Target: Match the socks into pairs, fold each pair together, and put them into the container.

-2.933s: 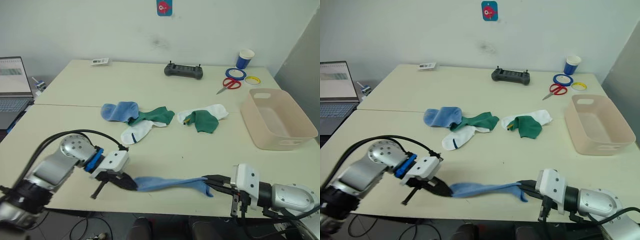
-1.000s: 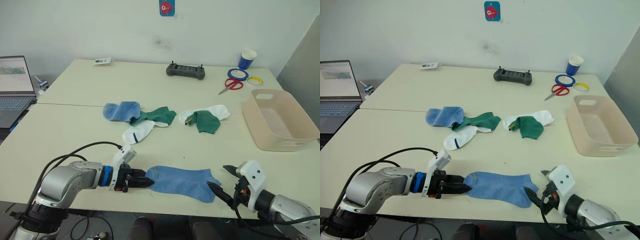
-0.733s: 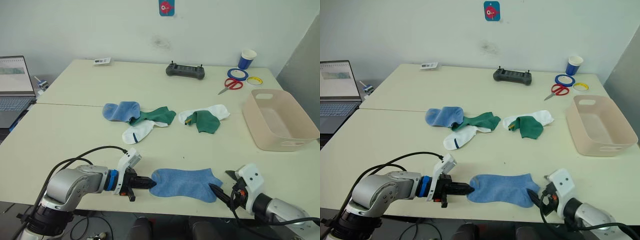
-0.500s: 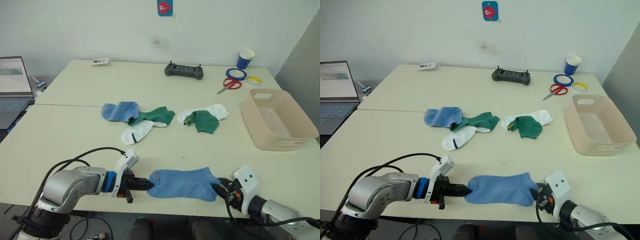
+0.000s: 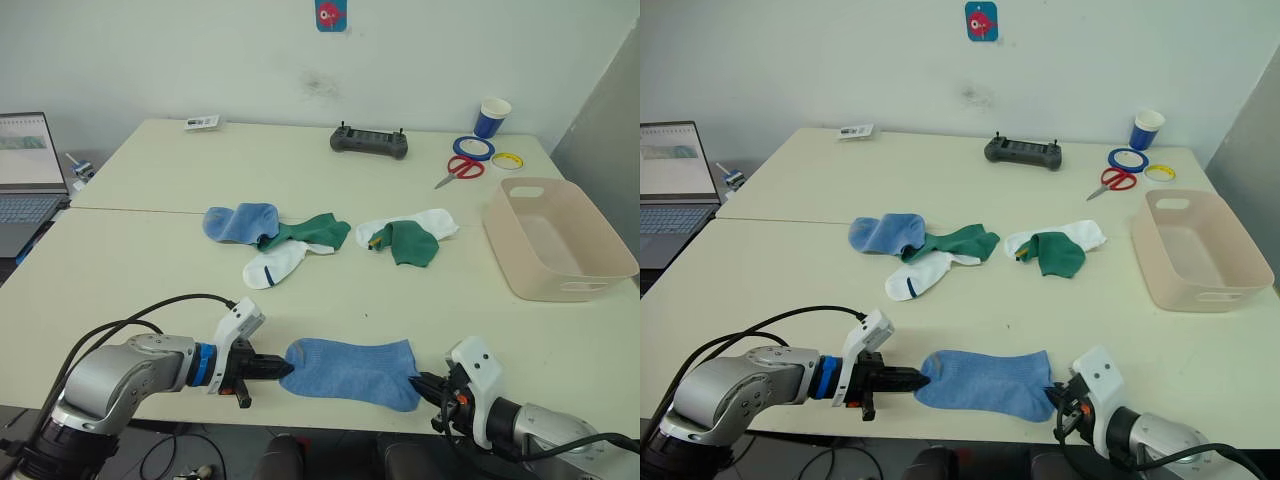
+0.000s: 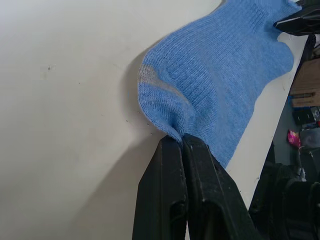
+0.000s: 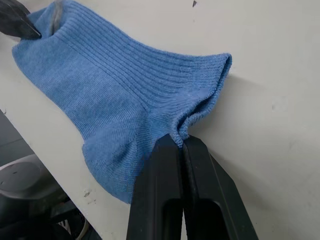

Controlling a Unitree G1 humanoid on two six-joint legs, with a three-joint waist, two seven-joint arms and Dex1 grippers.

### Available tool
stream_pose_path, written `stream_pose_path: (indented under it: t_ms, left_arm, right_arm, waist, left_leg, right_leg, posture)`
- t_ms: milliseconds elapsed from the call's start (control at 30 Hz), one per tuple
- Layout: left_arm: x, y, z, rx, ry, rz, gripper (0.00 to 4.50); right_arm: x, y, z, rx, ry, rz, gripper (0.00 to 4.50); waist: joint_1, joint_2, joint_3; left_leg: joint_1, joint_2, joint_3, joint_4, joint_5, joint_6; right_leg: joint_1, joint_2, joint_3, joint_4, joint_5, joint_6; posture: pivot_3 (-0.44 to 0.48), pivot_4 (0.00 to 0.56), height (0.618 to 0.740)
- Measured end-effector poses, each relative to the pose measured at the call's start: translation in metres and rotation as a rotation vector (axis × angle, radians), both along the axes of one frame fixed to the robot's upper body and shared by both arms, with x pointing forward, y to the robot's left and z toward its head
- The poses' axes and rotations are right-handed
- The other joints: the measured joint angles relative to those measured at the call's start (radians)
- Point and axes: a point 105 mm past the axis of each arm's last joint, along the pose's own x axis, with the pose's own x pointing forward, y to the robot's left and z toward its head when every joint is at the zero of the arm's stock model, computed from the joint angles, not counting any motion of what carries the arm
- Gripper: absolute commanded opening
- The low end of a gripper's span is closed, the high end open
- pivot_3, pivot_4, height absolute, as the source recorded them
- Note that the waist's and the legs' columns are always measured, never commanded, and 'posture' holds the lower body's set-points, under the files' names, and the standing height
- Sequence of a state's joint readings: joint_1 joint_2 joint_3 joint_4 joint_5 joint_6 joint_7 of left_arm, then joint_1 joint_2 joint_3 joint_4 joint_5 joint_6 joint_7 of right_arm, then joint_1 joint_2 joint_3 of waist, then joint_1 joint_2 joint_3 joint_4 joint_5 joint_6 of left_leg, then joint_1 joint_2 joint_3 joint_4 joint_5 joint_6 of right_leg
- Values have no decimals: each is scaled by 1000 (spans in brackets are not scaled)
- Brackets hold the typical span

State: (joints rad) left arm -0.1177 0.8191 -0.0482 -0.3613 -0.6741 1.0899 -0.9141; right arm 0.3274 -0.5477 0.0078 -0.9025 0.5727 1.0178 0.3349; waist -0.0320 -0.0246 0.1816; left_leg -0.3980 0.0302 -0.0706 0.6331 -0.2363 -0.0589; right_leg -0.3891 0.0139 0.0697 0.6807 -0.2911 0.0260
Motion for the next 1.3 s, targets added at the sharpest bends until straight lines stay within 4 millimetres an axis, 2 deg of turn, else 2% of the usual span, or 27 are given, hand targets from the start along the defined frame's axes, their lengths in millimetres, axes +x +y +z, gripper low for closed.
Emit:
stream_pose_path:
  t_ms: [67, 100, 167, 233, 400, 533, 633, 667, 767, 833, 900, 1000, 1100, 1200, 1300]
  left_arm:
    - [-1, 0, -1, 1, -4, -6, 0]
    - [-1, 0, -1, 0, -5, -8, 0]
    - [-1, 1, -2, -4, -9, -11, 436]
    - [-4, 4, -2, -1, -30, -41, 874]
    - [-10, 9, -1, -29, -52, -69, 2355]
    - [-11, 31, 4, -24, -72, -5, 3534]
    - [-1, 52, 8, -10, -160, 91, 4416]
    - [4, 58, 9, 1, -196, 126, 4484]
    - [25, 83, 10, 54, -338, 287, 4484]
    - [31, 95, 9, 77, -397, 359, 4484]
    - [31, 101, 8, 91, -438, 387, 4484]
    - [33, 106, 9, 110, -511, 432, 4484]
    - [41, 108, 16, 155, -609, 432, 4484]
    - [67, 115, 34, 291, -795, 359, 4484]
    - [96, 113, 51, 354, -938, 313, 4484]
  right_arm:
    - [0, -3, -2, -5, 15, -20, 43]
    - [-1, -4, -3, -6, 25, -27, 247]
    - [-2, -5, -4, -5, 38, -32, 700]
    - [-3, -6, -4, -4, 41, -39, 1291]
    - [-1, -15, -1, -25, 22, -45, 3067]
    - [1, -26, 6, -70, -22, -23, 4471]
    - [14, -22, 27, -104, -148, 79, 4500]
    - [19, -19, 36, -106, -203, 113, 4500]
    - [34, 3, 75, -60, -413, 271, 4500]
    - [44, 15, 97, -13, -517, 353, 4500]
    - [54, 23, 113, 16, -583, 392, 4500]
    - [72, 32, 134, 44, -649, 431, 4500]
    - [78, 39, 142, 57, -666, 463, 4500]
    - [76, 51, 136, 76, -629, 518, 4500]
    - [75, 59, 131, 91, -609, 541, 4500]
  waist:
    - [0, 0, 0]
    - [0, 0, 0]
    - [0, 0, 0]
    - [-1, 0, 0]
    - [-1, 0, 0]
    - [-3, 0, 0]
    - [-6, 1, 0]
    - [-5, 1, 0]
    - [-5, 1, 0]
    - [-6, 0, 0]
    - [-2, -1, 0]
    - [0, -1, 1]
    - [8, -1, 1]
    - [17, -1, 1]
    - [17, 0, 1]
  left_leg:
    - [0, 0, 0, 0, 0, 0]
    - [0, 0, 0, 0, 0, 0]
    - [0, 0, 0, 0, 0, 0]
    - [1, 0, 0, -1, 0, 0]
    - [2, 1, 1, -3, 0, 0]
    - [4, 1, 2, -4, 0, 0]
    - [6, 2, 2, -4, 0, 0]
    - [5, 2, 3, -4, 0, 0]
    - [5, 2, 3, -4, 0, 0]
    - [4, 1, 3, -4, 0, 0]
    - [1, 1, 3, -4, 0, 0]
    - [-1, 1, 3, -4, 0, 0]
    - [-2, 1, -1, -4, 0, 0]
    - [-1, 1, -4, -4, 0, 0]
    - [0, 0, -2, -3, 0, 0]
  right_leg:
    - [0, 0, 0, 0, 0, 0]
    - [0, 0, 0, 0, 0, 0]
    - [0, 0, 0, 0, 0, 0]
    - [0, 0, 0, 0, 0, -1]
    - [0, 0, 1, 0, -1, -2]
    - [0, -1, 1, 0, -2, -3]
    - [0, -2, 1, 0, -2, -4]
    - [0, -2, 1, 0, -2, -4]
    - [0, -2, 1, 0, -2, -3]
    - [0, -1, 1, 0, -1, -3]
    - [-1, -1, 1, -2, 2, 3]
    - [-2, -2, 0, -2, 2, 3]
    - [-2, -2, -1, -2, 1, 2]
    - [-1, -1, -4, -1, 1, 1]
    - [-1, -1, -5, -1, 2, 2]
  posture:
    - [0, 150, 740]
    - [0, 150, 740]
    - [0, 150, 740]
    - [0, 150, 740]
    - [0, 150, 740]
    - [0, 150, 740]
    - [0, 150, 740]
    - [0, 150, 740]
    - [0, 150, 740]
    - [0, 150, 740]
    - [0, 150, 740]
    - [0, 150, 740]
    - [0, 150, 740]
    - [0, 150, 740]
    - [0, 150, 740]
